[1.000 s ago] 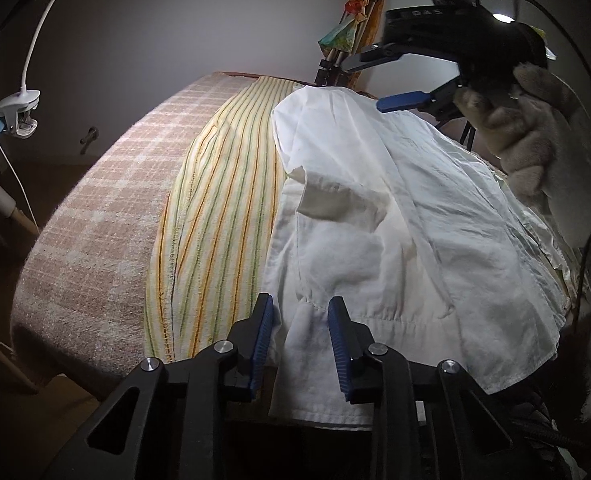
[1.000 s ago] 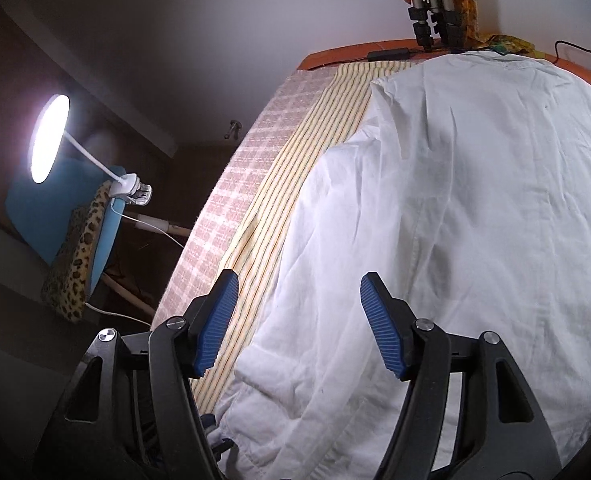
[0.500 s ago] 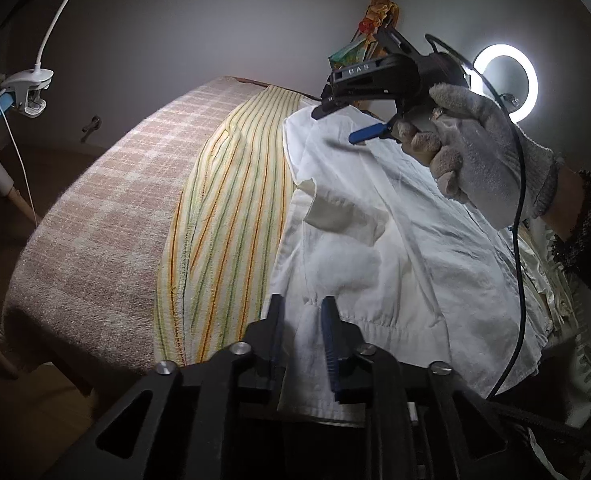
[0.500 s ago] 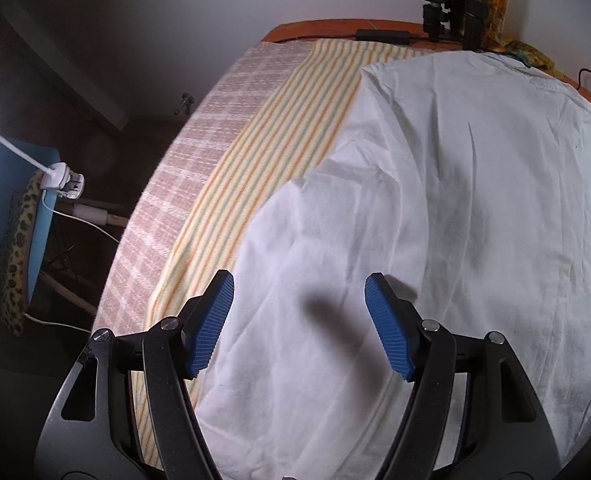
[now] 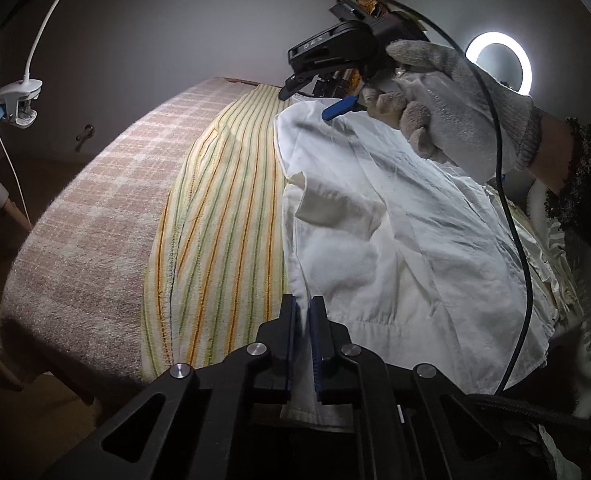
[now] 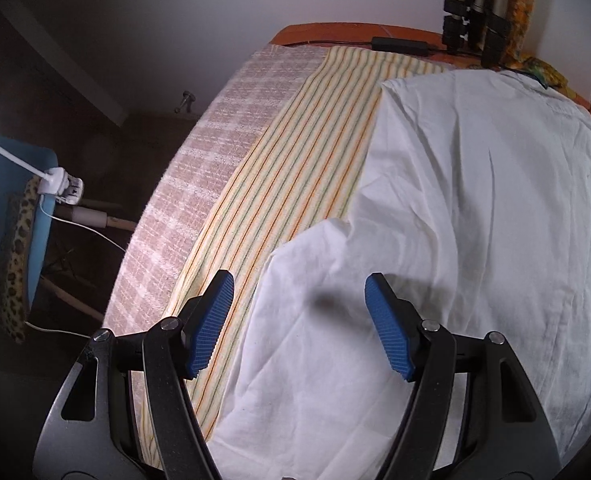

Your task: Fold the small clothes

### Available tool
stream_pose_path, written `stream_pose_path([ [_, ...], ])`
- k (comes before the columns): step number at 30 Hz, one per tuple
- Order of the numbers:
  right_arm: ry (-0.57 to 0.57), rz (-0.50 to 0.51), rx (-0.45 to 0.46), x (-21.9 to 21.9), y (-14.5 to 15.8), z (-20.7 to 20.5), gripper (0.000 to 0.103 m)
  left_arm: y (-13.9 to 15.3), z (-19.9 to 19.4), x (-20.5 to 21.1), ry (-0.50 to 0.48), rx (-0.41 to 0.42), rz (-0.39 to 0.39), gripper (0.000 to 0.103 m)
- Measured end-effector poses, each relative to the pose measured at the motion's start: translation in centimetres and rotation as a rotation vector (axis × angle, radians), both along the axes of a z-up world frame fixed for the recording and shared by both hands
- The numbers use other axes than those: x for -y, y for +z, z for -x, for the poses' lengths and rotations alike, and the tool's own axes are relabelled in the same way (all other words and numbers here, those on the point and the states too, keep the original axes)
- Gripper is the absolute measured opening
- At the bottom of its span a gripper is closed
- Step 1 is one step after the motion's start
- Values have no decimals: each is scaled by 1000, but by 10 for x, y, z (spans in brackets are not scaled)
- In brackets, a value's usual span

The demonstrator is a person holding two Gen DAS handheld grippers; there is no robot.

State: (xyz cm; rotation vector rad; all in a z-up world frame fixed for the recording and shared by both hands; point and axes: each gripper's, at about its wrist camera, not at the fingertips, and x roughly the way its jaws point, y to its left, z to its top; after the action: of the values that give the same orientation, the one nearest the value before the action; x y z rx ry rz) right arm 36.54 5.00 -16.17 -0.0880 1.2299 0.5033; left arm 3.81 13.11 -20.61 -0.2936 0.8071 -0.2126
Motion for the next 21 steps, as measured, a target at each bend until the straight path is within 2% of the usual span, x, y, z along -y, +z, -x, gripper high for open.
stream_pose_path([
  [2, 2, 66, 15, -12, -6, -2, 71, 4, 4, -2, 2, 4, 29, 3],
  [11, -11, 181, -17, -32, -27, -25, 72, 23, 10, -9, -4, 32, 127, 2],
  [16, -7, 161, -14, -30, -27, -26, 71, 31, 15, -10, -11, 43, 136, 2],
  [21, -13, 119, -23, -16, -24, -29, 56, 36, 14, -2, -28, 54, 101, 2],
])
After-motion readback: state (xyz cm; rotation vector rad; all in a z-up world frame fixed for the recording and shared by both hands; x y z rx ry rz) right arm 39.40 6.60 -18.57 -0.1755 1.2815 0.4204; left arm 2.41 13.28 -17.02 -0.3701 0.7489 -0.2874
